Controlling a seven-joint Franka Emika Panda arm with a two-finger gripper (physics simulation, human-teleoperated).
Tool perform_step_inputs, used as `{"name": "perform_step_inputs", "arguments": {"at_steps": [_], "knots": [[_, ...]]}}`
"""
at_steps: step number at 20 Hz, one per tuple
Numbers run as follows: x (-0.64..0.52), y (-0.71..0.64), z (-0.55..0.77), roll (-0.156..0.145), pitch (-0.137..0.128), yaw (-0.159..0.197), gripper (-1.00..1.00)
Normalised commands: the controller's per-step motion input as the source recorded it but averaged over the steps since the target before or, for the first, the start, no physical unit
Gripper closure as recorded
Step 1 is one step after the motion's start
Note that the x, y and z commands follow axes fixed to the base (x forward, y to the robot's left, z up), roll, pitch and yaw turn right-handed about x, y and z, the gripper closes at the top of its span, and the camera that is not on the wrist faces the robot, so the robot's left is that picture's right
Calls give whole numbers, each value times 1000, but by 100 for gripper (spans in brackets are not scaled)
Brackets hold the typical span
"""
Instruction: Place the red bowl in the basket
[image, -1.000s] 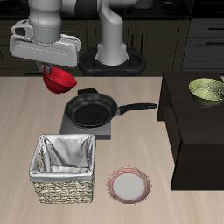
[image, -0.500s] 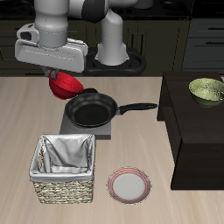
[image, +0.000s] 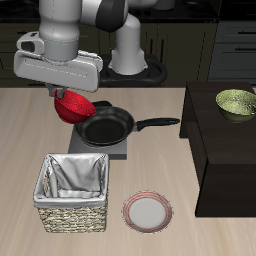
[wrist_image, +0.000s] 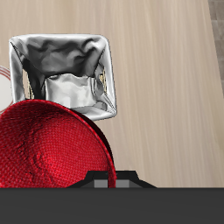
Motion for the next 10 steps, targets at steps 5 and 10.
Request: {"name": "perform_step_inputs", "arguments": {"at_steps": [5,10], "knots": [[249,75,-31,-31,12,-1,100],[306,161,-87,20,14,13,100]]}}
